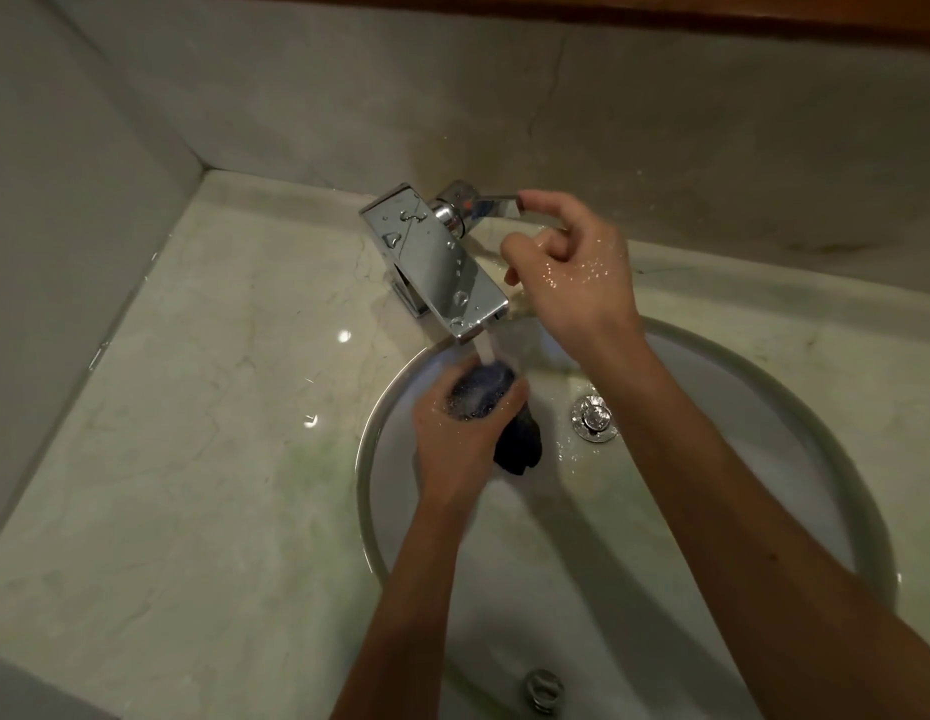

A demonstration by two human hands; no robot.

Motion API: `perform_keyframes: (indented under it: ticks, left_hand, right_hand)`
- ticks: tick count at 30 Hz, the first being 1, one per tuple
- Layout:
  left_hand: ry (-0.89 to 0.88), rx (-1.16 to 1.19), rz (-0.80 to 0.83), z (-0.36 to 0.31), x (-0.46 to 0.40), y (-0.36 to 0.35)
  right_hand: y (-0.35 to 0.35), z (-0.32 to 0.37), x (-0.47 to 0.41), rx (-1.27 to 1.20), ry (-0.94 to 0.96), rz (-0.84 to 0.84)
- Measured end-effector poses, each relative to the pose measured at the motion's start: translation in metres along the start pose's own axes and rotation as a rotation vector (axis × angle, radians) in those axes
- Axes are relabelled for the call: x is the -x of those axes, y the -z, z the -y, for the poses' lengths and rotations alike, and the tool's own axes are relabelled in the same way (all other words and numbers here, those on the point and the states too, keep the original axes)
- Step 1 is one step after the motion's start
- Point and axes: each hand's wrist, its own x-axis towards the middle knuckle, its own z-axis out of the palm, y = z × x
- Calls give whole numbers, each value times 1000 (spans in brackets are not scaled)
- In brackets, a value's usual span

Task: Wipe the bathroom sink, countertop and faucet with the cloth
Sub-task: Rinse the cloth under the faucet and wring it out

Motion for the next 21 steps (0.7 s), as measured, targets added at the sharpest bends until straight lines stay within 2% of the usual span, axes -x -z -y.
perform_keyframes:
  ticks: [4, 6, 8, 11, 12, 15, 17, 19, 21]
  left_hand:
    - [1, 26, 73, -1, 5, 0]
    - [-2, 79, 131, -3, 6, 0]
    - [-13, 161, 212, -10, 7, -1]
    - [3, 294, 385, -19, 7, -10]
    - [29, 347, 424, -22, 7, -15]
    - [116, 424, 515, -29, 10, -34]
    - [222, 457, 579, -33, 11, -43]
    - [337, 585, 686, -34, 10, -52]
    - [365, 751, 768, -29, 11, -59]
  right_hand:
    - [1, -8, 18, -73, 111, 92]
    - [14, -18, 25, -102, 102, 123]
    - [36, -41, 30, -74, 23, 154]
    - [63, -82, 42, -17, -225, 456]
    - [69, -93, 49, -82, -341, 562]
    - [85, -115, 74, -559, -678, 731]
    - [92, -125, 89, -775, -707, 929]
    - [94, -130, 101, -932, -642, 1143]
    - [92, -130, 113, -1098, -616, 1192]
